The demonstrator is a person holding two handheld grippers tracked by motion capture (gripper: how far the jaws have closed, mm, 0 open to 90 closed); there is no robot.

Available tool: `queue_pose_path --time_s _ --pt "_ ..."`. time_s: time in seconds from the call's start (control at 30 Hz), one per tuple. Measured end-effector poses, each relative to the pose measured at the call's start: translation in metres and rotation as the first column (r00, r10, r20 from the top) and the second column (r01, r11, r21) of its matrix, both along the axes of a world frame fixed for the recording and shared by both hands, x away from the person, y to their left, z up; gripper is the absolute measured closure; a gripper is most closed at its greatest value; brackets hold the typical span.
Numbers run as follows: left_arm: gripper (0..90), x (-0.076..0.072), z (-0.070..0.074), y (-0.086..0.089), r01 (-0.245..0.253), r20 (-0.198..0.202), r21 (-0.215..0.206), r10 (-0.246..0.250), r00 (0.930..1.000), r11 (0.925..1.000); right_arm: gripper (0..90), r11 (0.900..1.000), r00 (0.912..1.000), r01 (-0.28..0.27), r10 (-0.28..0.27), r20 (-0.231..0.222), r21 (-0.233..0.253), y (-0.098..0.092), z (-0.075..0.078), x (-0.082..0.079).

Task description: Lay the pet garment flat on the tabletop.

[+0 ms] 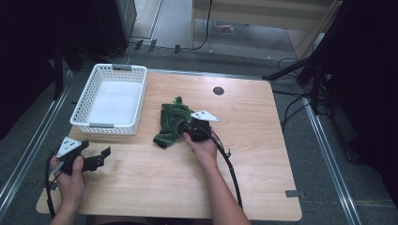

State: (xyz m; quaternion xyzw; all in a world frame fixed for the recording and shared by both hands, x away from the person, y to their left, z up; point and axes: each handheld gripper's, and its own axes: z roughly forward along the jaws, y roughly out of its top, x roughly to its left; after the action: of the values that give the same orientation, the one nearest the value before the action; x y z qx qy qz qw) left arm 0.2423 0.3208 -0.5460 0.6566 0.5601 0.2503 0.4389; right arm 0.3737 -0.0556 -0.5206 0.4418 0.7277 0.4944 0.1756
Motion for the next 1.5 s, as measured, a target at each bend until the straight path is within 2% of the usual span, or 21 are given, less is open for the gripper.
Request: queue_pose_path --time_s 0.13,0.23,0.33,0.43,0.47,0.5,0.57,0.6,0.67,0.8,0.87,1.0,1.07,1.1,1.17,1.23,1.3,1.4,1.43,1.47,1.5 --pt "6.4 -0.002 0.019 -0.018 0.063 0.035 -0.026 -0.062 0.9975 0.9977 81.5 0.999 0.9979 -0.035 0.034 0.056 0.021 -0.006 0.02 -0.016" --pt "6.4 -0.004 0.039 -0.043 0.145 0.079 -0.025 -0.142 0.9867 0.9892 81.9 0.999 0.9927 -0.038 0.035 0.116 0.024 -0.016 0.048 -0.044" --pt "6.4 -0.004 0.061 -0.071 0.262 0.118 -0.05 -0.255 0.9598 0.9638 81.8 0.999 0.9901 -0.04 0.035 0.136 0.034 -0.021 0.059 -0.059" --pt "6.4 -0.001 0.075 -0.1 0.365 0.146 -0.06 -0.353 0.924 0.9292 81.7 1.0 0.9857 -0.022 0.019 0.168 0.02 -0.029 0.075 -0.088" --pt "6.4 -0.001 0.078 -0.115 0.408 0.157 -0.065 -0.394 0.9056 0.9107 81.6 0.996 0.9847 -0.061 0.048 0.168 0.07 -0.037 0.084 -0.106" --pt "6.4 -0.001 0.078 -0.115 0.408 0.157 -0.065 -0.394 0.9056 0.9107 81.5 0.993 0.9846 -0.076 0.061 0.164 0.087 -0.04 0.087 -0.115" --pt "6.4 -0.002 0.073 -0.132 0.455 0.155 -0.078 -0.44 0.8843 0.887 77.2 0.986 0.9856 -0.129 0.116 0.123 0.104 -0.043 0.09 -0.122" --pt "6.4 -0.002 0.073 -0.132 0.455 0.155 -0.078 -0.44 0.8843 0.887 77.2 0.986 0.9856 -0.129 0.116 0.123 0.104 -0.043 0.09 -0.122" --pt "6.4 -0.005 0.061 -0.144 0.503 0.124 -0.062 -0.494 0.8606 0.8618 56.5 0.98 0.9787 -0.199 0.197 0.058 0.031 -0.041 0.08 -0.125" --pt "6.4 -0.007 0.044 -0.15 0.524 0.077 -0.059 -0.519 0.8513 0.8499 41.1 0.97 0.9694 -0.242 0.242 0.043 0.003 -0.039 0.064 -0.122" --pt "6.5 -0.008 0.041 -0.151 0.522 0.071 -0.066 -0.517 0.8528 0.8507 41.3 0.974 0.9727 -0.228 0.227 0.047 0.003 -0.039 0.063 -0.121" --pt "7.2 -0.012 0.035 -0.158 0.542 0.069 -0.057 -0.539 0.8396 0.8382 44.2 0.981 0.9816 -0.189 0.188 0.037 0.05 -0.042 0.059 -0.118" --pt "7.7 -0.017 0.033 -0.173 0.572 0.076 -0.038 -0.568 0.8192 0.8193 48.3 0.981 0.983 -0.182 0.179 0.04 0.062 -0.038 0.056 -0.119" --pt "7.7 -0.017 0.033 -0.173 0.572 0.076 -0.038 -0.568 0.8192 0.8193 48.3 0.981 0.983 -0.182 0.179 0.04 0.062 -0.038 0.056 -0.119" --pt "7.6 -0.022 0.029 -0.187 0.596 0.069 -0.018 -0.594 0.8016 0.8026 49.7 0.981 0.9838 -0.177 0.174 0.044 0.084 -0.035 0.055 -0.121" --pt "1.4 -0.03 0.024 -0.208 0.574 0.043 0.044 -0.576 0.8163 0.8174 49.7 0.983 0.9849 -0.169 0.165 0.052 0.077 -0.03 0.054 -0.123" --pt "0.0 -0.032 0.022 -0.214 0.578 0.038 0.051 -0.58 0.8135 0.8142 49.7 0.985 0.9862 -0.159 0.156 0.056 0.06 -0.028 0.054 -0.124" --pt "2.6 -0.033 0.013 -0.224 0.562 -0.01 0.084 -0.563 0.8262 0.8228 49.7 0.986 0.9878 -0.151 0.147 0.051 0.074 -0.028 0.053 -0.124" --pt "23.2 -0.034 0.01 -0.224 0.556 -0.004 0.08 -0.558 0.83 0.8272 50.8 0.988 0.9896 -0.137 0.133 0.055 0.077 -0.029 0.054 -0.123" --pt "23.2 -0.033 0.009 -0.222 0.558 -0.01 0.067 -0.559 0.8291 0.8269 50.8 0.988 0.9896 -0.137 0.133 0.055 0.077 -0.029 0.054 -0.123" --pt "44.8 -0.031 0.008 -0.219 0.555 -0.023 0.058 -0.555 0.8316 0.8296 51.4 0.988 0.9903 -0.129 0.124 0.061 0.083 -0.031 0.055 -0.123"
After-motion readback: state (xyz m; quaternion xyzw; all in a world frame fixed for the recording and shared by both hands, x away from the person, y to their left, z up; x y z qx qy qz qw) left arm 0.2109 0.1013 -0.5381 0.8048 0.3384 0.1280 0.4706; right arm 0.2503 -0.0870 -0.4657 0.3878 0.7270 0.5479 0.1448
